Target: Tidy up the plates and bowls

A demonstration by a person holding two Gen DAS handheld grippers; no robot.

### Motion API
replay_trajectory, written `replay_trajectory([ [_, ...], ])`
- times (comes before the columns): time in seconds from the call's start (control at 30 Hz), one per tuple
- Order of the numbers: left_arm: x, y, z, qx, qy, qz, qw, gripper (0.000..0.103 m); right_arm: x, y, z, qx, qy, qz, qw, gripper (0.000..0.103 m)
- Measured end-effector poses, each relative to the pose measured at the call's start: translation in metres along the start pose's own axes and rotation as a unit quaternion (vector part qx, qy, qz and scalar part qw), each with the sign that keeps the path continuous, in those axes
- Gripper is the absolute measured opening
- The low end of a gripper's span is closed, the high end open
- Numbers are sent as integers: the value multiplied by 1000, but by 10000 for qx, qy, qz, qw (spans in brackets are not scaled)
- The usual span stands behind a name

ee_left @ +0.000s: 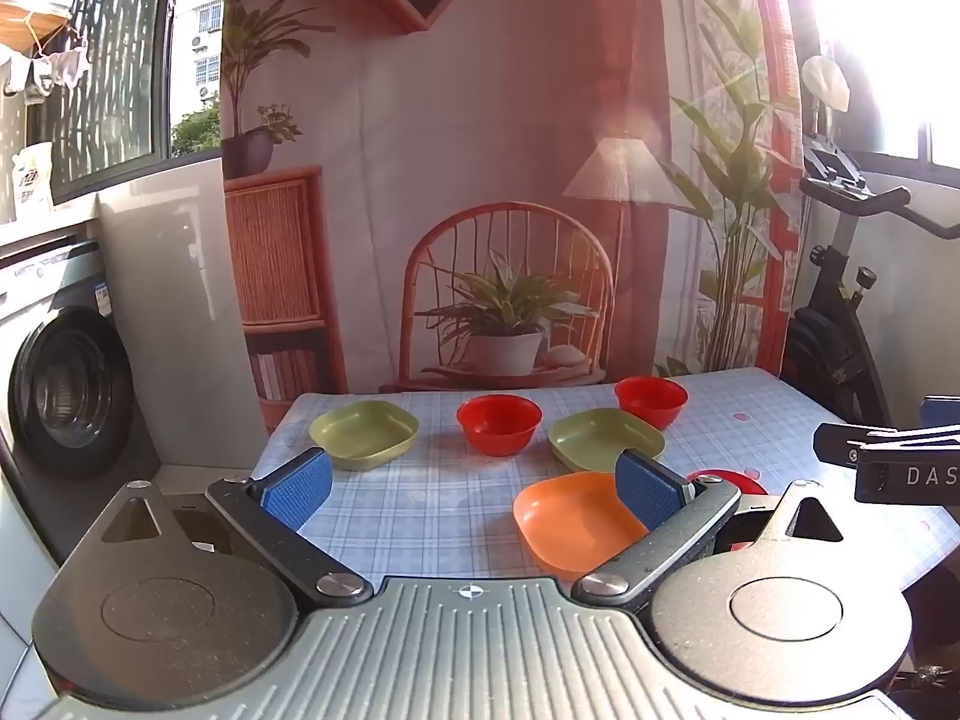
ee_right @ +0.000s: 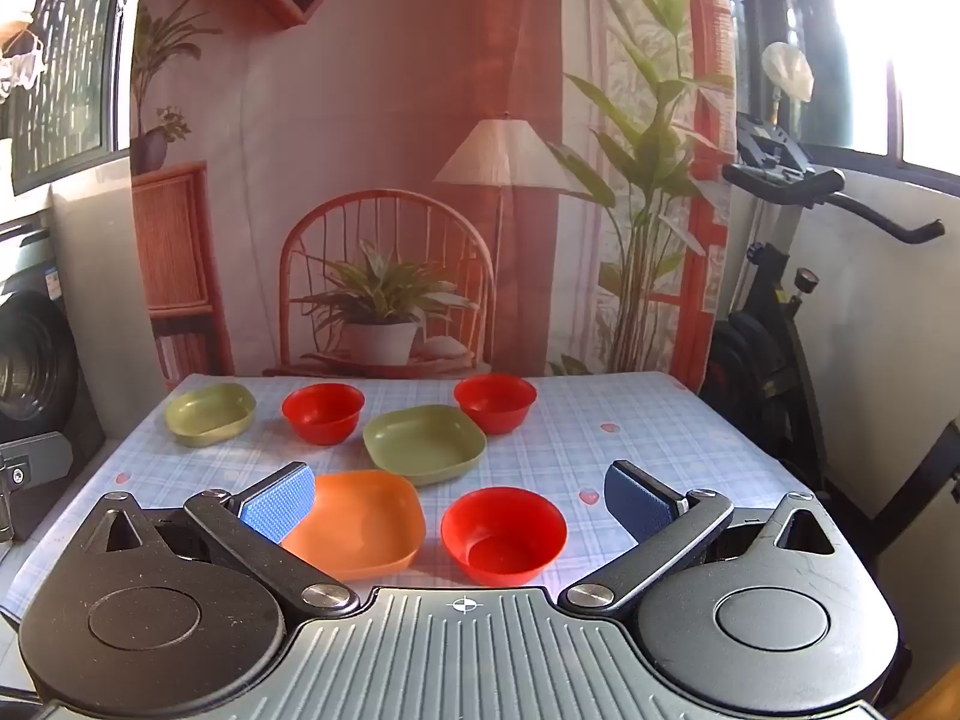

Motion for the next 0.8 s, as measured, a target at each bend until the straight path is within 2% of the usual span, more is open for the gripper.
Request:
replay_trajectory([
  [0.13,1,-1,0,-66,-31,-130,9999,102,0,0,0,13,-1,1,10000,103],
  [0.8,2,-2,0,-51,0,-57,10000,102,0,-3,1,4,-24,-5,10000,103],
])
Point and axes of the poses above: each gripper's, at about its wrist camera, not at the fingertips, and z roughly against the way its jaws point, x to its left, y to its underside, the point moved 10 cm from there along -z, roughly the way its jaws point, and after that the axes turned 9 degrees about -x, right-handed, at the moved point
